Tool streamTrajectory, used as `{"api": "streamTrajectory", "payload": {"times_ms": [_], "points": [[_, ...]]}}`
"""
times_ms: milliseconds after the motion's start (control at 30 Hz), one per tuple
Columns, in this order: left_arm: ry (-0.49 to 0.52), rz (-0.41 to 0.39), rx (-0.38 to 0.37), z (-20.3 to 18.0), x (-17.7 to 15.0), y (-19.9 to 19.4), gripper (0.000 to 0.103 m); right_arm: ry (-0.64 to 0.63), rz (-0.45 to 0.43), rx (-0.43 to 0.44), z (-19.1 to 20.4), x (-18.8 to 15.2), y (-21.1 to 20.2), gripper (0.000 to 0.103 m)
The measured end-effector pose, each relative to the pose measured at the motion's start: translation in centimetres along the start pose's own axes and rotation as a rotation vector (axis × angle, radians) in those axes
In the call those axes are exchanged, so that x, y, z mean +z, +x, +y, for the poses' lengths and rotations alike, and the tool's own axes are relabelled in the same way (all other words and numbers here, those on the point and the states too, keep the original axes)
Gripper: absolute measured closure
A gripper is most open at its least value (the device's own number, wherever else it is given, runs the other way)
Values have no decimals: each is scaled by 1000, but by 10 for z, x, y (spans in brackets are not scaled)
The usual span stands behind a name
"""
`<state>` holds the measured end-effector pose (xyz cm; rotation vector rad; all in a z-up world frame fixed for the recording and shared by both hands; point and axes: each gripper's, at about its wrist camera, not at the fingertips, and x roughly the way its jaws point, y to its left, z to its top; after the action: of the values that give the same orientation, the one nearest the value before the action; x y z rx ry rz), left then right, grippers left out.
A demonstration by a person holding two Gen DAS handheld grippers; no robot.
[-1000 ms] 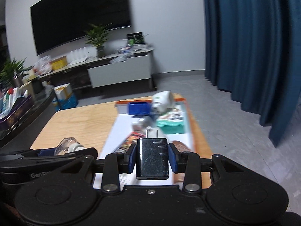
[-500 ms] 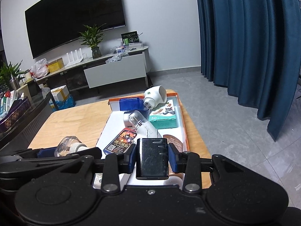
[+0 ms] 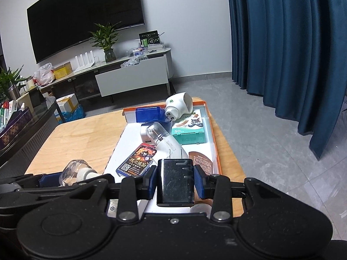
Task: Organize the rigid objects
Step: 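Carry the glass bottle and black charger over the tray with both tools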
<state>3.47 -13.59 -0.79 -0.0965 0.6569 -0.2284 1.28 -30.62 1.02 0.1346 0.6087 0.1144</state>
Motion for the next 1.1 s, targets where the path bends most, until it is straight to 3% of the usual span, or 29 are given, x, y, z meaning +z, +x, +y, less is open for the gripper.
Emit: {"api": "streamTrajectory", "payload": {"times_ms": [1100], "points": [[37,23,19,-1,-3,14,24,13,38,-7,-10,-1,25,60]]}}
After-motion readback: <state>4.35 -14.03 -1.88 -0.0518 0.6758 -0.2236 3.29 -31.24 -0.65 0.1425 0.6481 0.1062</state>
